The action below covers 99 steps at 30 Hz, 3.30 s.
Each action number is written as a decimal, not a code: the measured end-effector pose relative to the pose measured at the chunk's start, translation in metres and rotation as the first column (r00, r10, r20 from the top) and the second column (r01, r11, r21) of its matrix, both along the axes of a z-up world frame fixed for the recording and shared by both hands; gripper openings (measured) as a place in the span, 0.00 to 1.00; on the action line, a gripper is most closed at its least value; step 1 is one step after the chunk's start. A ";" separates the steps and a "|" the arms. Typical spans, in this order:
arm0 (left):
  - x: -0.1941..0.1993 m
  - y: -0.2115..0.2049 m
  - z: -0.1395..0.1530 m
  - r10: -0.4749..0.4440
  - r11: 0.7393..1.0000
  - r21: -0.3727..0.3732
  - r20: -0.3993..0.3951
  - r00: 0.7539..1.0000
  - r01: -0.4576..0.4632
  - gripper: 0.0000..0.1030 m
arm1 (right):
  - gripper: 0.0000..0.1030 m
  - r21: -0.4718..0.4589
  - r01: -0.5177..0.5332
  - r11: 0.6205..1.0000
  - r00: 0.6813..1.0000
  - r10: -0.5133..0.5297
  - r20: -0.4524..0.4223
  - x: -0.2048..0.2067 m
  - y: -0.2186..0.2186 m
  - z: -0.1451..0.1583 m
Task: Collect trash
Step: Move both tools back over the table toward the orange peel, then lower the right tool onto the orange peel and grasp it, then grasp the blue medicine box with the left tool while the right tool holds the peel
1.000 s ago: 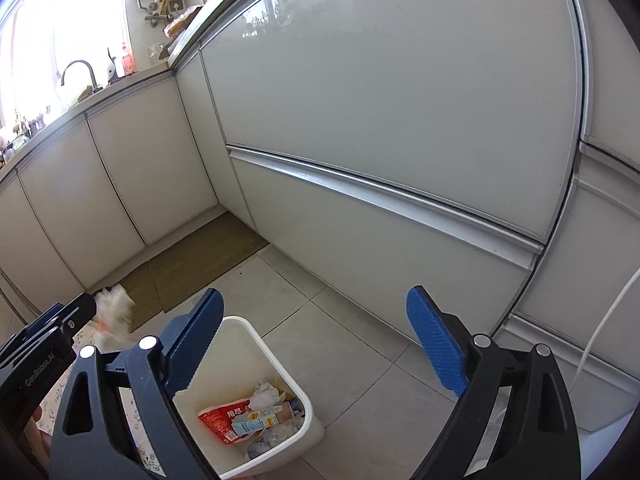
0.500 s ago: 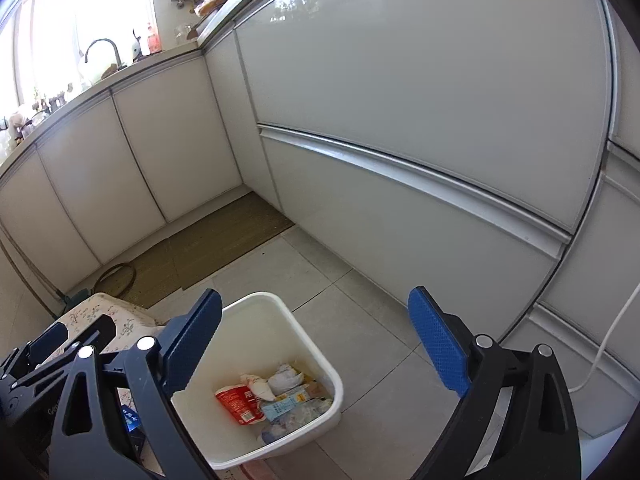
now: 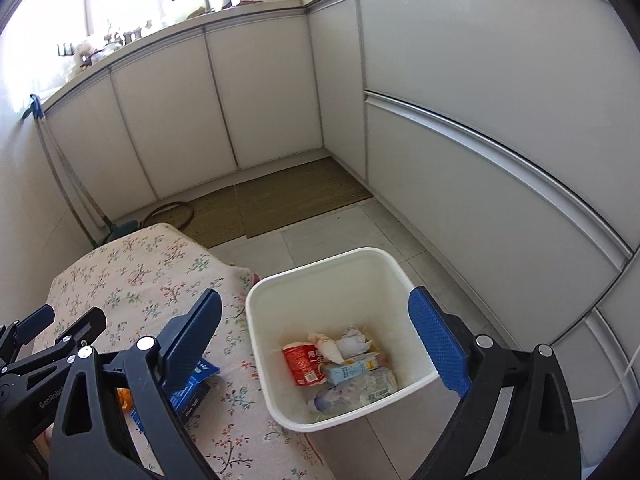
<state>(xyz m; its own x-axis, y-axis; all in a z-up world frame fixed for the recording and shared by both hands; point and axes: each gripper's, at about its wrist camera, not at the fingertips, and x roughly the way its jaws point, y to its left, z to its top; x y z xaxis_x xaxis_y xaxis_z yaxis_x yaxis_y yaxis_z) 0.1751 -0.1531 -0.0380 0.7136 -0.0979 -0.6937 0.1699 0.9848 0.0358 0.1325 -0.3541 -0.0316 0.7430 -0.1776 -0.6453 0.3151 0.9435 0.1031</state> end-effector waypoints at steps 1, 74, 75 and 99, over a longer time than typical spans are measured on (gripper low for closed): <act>-0.001 0.010 -0.002 0.015 1.000 0.001 -0.006 1.000 -0.015 0.82 | 0.89 -0.009 -0.023 1.000 1.000 0.023 -0.008 0.003 0.011 -0.001; 0.029 0.124 -0.064 0.052 0.975 -0.192 -0.300 0.952 -0.114 0.86 | 0.14 0.044 -0.378 0.925 0.916 0.380 -0.125 0.021 0.133 -0.014; 0.031 0.111 -0.067 0.021 0.980 -0.184 -0.309 0.951 -0.082 0.86 | 0.14 0.043 -0.366 0.930 0.922 0.368 -0.121 0.016 0.125 -0.012; 0.055 -0.020 -0.144 -0.209 0.958 0.045 -0.563 0.800 0.283 0.57 | 0.15 0.113 -0.199 0.973 0.976 0.208 -0.070 -0.014 0.037 -0.005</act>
